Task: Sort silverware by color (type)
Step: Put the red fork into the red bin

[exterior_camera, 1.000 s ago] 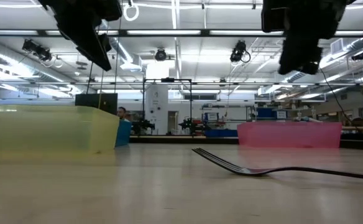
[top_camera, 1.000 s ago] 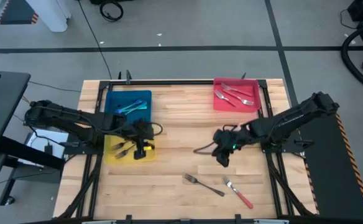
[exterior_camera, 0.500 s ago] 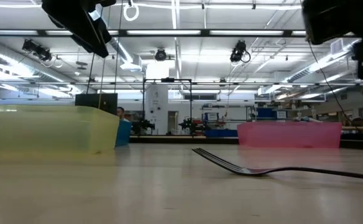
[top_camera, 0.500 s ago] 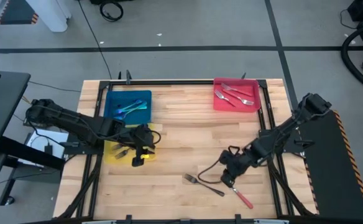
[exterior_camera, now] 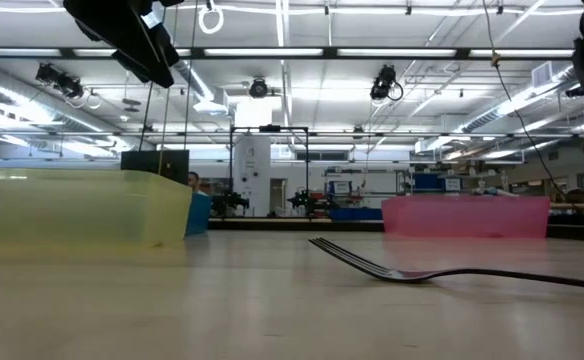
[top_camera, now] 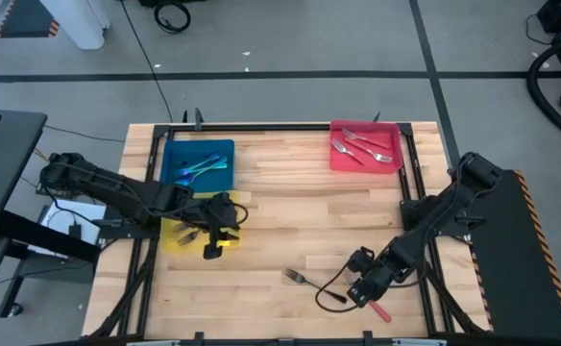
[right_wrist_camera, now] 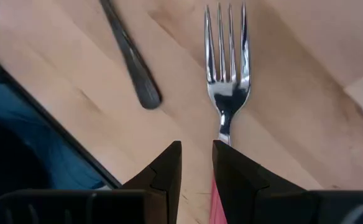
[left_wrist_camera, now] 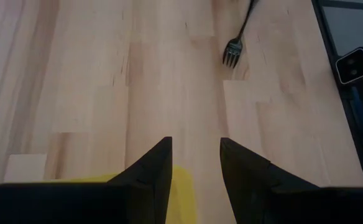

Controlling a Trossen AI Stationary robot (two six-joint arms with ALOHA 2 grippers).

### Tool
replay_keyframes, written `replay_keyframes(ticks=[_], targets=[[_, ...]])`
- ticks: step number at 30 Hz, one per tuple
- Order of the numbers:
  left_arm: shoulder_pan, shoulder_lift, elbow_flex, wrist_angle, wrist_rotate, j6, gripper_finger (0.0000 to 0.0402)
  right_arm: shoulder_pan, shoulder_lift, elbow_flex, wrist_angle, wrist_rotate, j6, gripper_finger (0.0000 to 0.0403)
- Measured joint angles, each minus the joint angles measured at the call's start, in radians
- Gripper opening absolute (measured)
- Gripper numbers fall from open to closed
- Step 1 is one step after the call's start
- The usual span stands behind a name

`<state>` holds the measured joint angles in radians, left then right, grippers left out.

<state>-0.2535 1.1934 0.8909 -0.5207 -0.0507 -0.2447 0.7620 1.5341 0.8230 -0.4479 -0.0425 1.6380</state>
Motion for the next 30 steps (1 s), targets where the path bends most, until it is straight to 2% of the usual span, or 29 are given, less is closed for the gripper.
replay_keyframes(ticks=[7, 23, 26, 30], targets=[[0.0, 0.0, 0.0, 0.004, 0.0, -0.031, 0.0134, 0.008, 0.058, 0.0, 0.004, -0.022, 0.061, 0.0098], [0.001, 0.0, 0.0, 0.011, 0.0, -0.032, 0.0134, 0.008, 0.185, 0.009, 0.006, -0.073, 0.064, 0.0097], [0.0, 0.0, 0.0, 0.009, 0.0, -0.032, 0.0134, 0.008, 0.193, 0.009, -0.001, -0.05, 0.079, 0.0082], [-0.01, 0.0, 0.0, 0.008, -0.001, -0.022, 0.0134, 0.009, 0.189, 0.008, -0.01, -0.03, 0.086, 0.0025]])
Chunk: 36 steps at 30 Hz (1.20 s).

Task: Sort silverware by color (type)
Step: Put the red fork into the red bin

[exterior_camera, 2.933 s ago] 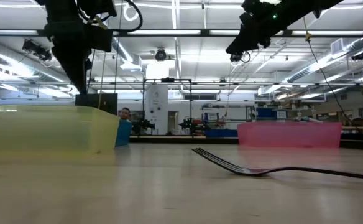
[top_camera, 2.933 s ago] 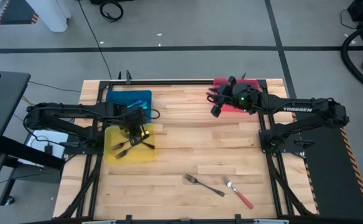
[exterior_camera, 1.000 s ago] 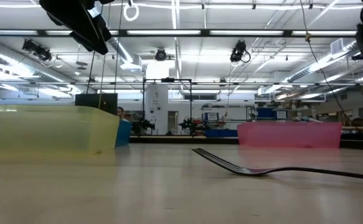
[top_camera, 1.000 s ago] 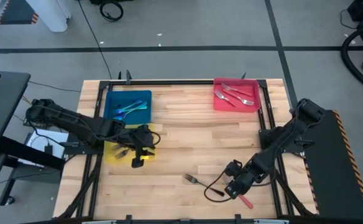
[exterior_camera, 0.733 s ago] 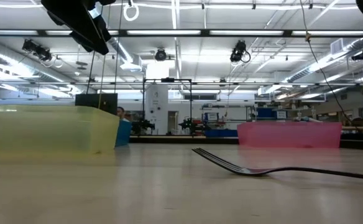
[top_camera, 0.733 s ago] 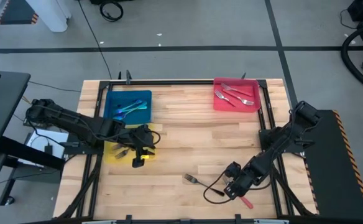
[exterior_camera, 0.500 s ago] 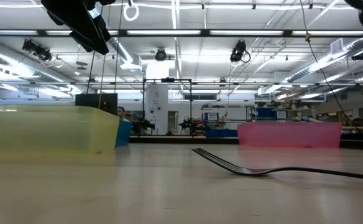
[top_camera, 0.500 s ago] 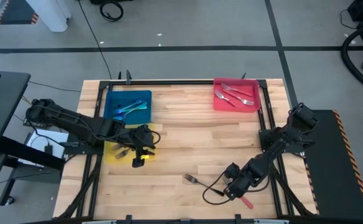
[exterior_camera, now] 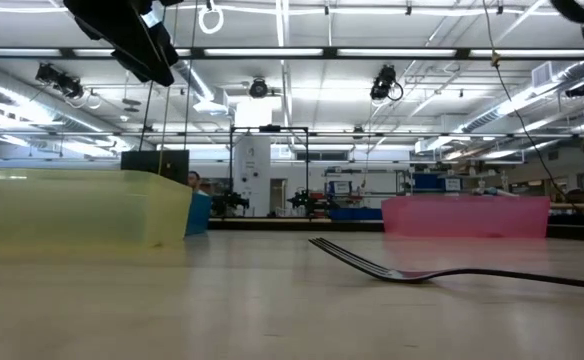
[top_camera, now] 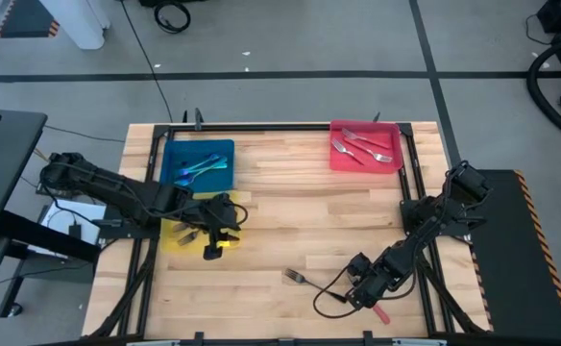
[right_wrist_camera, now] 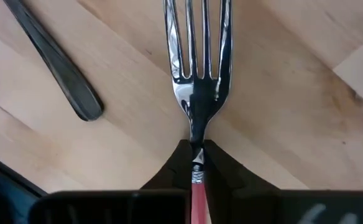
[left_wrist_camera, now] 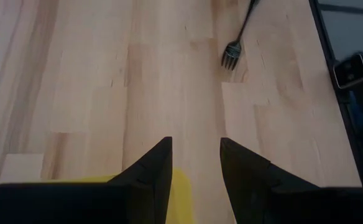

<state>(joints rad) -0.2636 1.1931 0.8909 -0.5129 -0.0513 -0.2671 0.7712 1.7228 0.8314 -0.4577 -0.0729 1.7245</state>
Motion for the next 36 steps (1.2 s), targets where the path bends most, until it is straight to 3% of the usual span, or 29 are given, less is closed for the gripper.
replay_keyframes(ticks=[9, 12, 16, 23, 36], targets=[[-0.017, 0.0, 0.0, -0.002, 0.0, 0.033, 0.0134, -0.01, -0.013, 0.01, -0.035, 0.028, -0.02, 0.0022], [-0.013, 0.0, 0.0, 0.004, -0.007, 0.089, 0.0134, -0.032, -0.048, 0.031, -0.115, 0.129, -0.063, 0.0021], [0.01, 0.0, 0.0, 0.063, -0.09, 0.134, 0.0134, -0.09, -0.128, 0.049, -0.24, 0.205, -0.136, 0.0001], [0.082, -0.003, 0.0, 0.075, -0.105, 0.209, 0.0134, -0.276, -0.287, 0.049, -0.449, 0.282, -0.362, 0.0001], [0.221, -0.003, 0.0, 0.07, -0.106, 0.31, 0.0134, -0.735, -0.52, 0.05, -0.515, 0.364, -0.901, 0.0001]])
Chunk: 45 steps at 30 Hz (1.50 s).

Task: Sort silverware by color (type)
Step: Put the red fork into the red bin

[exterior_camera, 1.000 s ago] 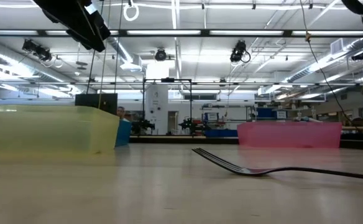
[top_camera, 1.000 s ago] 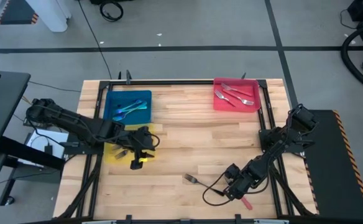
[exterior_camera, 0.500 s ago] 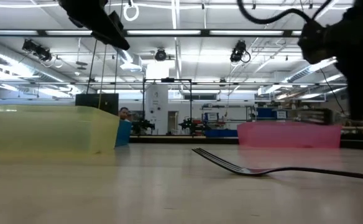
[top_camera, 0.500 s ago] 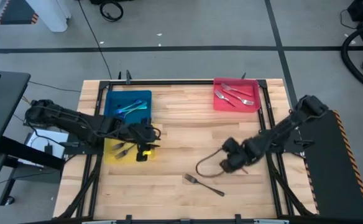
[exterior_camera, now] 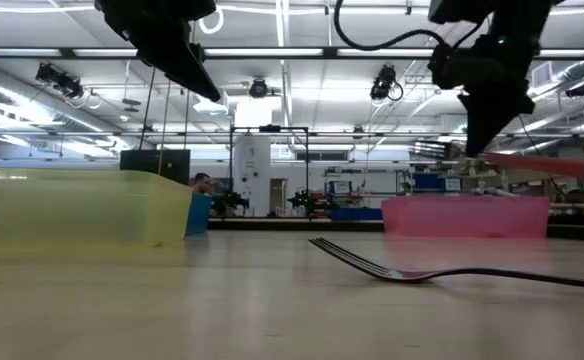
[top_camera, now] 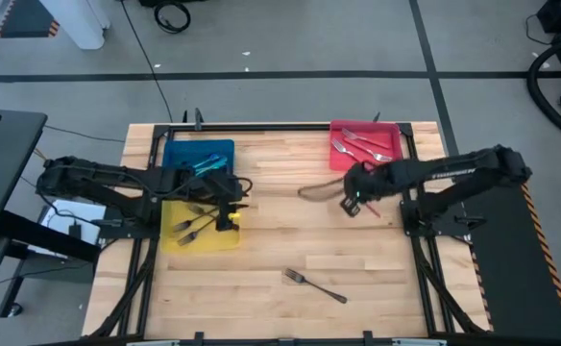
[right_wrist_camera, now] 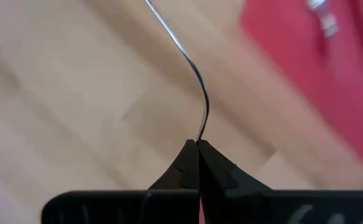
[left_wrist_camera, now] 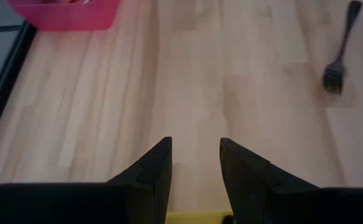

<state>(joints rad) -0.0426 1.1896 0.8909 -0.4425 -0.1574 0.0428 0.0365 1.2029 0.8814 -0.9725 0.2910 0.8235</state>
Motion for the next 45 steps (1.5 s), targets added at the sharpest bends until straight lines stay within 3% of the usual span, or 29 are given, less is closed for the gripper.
replay_keyframes(ticks=[8, 14, 21, 28, 31, 36, 45], targets=[[0.062, 0.0, 0.0, -0.002, 0.0, 0.063, 0.0134, -0.311, -0.05, 0.001, 0.024, 0.031, -0.307, 0.0001], [0.096, 0.0, 0.0, 0.027, 0.0, 0.09, 0.0134, -0.543, -0.043, 0.002, 0.147, 0.033, -0.542, 0.0001], [0.125, 0.002, 0.0, 0.063, 0.001, 0.174, 0.0134, -0.739, -0.033, 0.003, 0.258, 0.012, -0.773, 0.0001], [0.15, 0.002, 0.0, 0.168, 0.038, 0.326, 0.0134, -0.819, 0.081, 0.003, 0.369, 0.019, -0.921, 0.0], [0.161, 0.002, 0.0, 0.175, 0.054, 0.336, 0.0134, -0.836, 0.141, 0.003, 0.372, -0.039, -0.957, 0.0], [0.186, 0.003, 0.0, 0.173, 0.055, 0.338, 0.0134, -0.864, 0.207, 0.002, 0.377, -0.012, -0.962, 0.0], [0.259, 0.003, 0.0, 0.198, 0.055, 0.398, 0.0134, -0.893, 0.308, 0.003, 0.377, -0.061, -1.007, 0.0019]])
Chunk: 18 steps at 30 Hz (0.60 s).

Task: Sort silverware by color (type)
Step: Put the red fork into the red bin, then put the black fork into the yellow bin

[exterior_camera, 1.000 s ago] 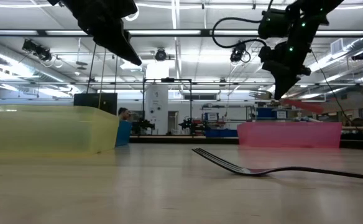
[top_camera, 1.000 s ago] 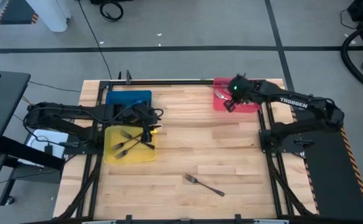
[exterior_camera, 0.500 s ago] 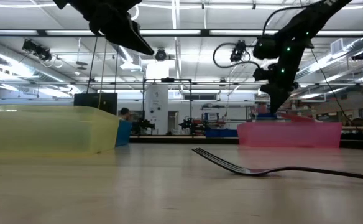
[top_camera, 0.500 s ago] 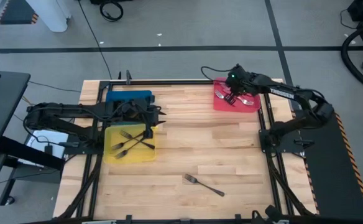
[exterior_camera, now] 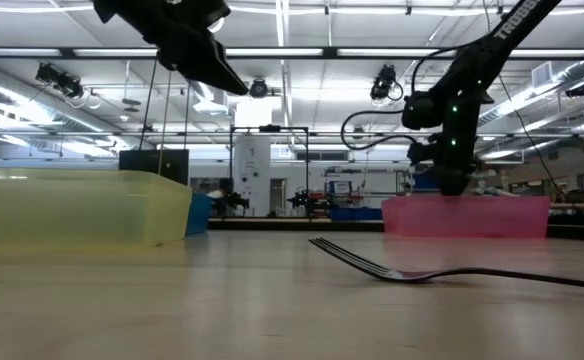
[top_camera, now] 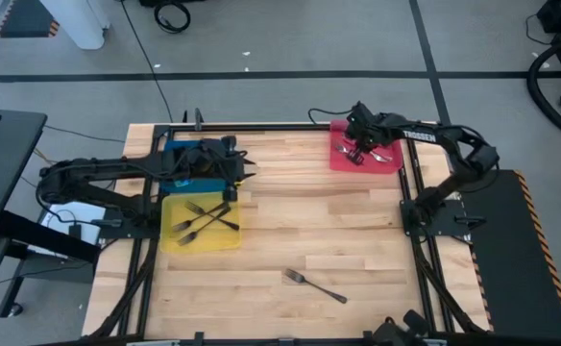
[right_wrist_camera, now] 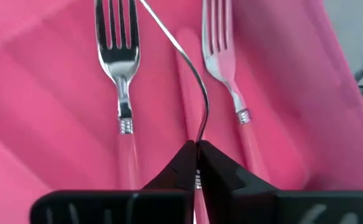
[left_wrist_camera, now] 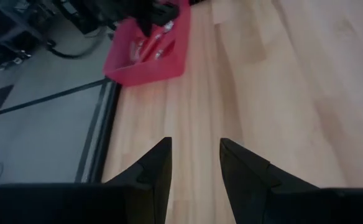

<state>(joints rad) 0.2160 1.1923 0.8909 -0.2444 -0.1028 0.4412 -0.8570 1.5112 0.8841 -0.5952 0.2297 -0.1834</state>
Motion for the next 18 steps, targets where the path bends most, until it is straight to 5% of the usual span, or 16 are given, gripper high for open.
replay_keyframes(ticks=[6, 18], targets=[[0.048, 0.0, 0.0, 0.007, 0.0, 0.0, 0.0134, 0.004, 0.043, 0.0, -0.001, 0.089, -0.029, 0.0046], [0.062, 0.0, 0.0, 0.011, 0.042, 0.0, 0.0134, 0.034, -0.078, 0.0, -0.007, 0.083, 0.009, 0.0078]])
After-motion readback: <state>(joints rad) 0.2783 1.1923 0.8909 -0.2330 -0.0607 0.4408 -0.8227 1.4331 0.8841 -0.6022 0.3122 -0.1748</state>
